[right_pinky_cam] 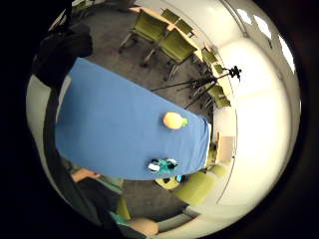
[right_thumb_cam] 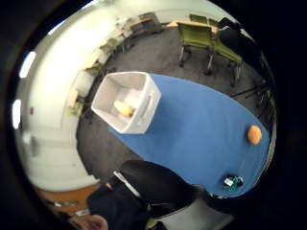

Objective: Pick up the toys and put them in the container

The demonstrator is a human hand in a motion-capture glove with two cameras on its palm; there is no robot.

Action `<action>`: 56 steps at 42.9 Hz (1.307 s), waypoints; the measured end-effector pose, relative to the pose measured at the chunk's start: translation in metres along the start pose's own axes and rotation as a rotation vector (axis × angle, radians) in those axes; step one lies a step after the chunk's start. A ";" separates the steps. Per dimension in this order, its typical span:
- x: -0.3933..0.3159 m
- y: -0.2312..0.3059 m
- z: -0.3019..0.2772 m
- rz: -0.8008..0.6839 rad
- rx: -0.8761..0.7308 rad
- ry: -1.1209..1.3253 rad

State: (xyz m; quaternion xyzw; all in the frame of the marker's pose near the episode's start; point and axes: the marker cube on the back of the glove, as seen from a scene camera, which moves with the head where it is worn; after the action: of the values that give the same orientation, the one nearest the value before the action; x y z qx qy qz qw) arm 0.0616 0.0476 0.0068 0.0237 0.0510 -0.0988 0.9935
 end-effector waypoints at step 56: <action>0.227 0.268 0.264 0.307 -0.260 -0.091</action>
State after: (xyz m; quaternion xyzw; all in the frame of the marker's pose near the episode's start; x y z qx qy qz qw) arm 0.3617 0.2509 0.2552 -0.1016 0.0140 0.0605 0.9929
